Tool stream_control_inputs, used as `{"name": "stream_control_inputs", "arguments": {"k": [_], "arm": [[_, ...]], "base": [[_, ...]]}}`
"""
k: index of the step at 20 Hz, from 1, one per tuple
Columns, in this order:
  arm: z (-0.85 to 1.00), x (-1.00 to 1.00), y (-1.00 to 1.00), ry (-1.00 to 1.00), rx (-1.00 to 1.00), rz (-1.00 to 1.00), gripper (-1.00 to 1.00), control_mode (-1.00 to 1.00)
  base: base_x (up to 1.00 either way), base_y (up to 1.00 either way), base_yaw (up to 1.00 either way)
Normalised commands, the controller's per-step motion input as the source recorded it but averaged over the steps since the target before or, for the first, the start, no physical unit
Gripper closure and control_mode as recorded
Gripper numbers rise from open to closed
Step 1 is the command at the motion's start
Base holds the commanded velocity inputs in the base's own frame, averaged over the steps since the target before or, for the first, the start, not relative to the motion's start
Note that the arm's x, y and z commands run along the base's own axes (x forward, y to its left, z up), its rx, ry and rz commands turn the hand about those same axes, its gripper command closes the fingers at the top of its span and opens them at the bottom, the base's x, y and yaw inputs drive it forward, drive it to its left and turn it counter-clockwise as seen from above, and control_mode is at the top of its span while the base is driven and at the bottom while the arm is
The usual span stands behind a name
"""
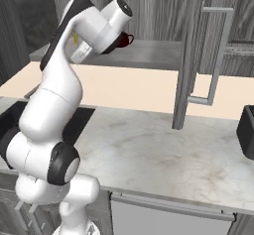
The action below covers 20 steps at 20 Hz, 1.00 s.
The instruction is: Pick the mug on the counter and place it in the cabinet with the handle facing the right, like the mugs already inside.
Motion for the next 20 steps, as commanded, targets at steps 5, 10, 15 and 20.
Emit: {"name": "stream_control_inputs", "arguments": {"k": [5, 10, 15, 20], "arm": [[0.00, -0.68, 0.00, -0.07, 0.00, 0.00, -1.00, -1.00], [-0.11, -0.73, 0.03, -0.04, 0.00, 0.00, -1.00, -1.00], [-0.25, -0.71, 0.09, 0.00, 0.00, 0.00, -1.00, -1.00], [-0.31, -0.60, 0.09, 0.00, -0.04, 0.00, -1.00, -1.00]], "base": [[0.00, 0.00, 0.00], [0.00, 0.00, 0.00], [0.00, 0.00, 0.00], [0.00, 0.00, 0.00]]}}
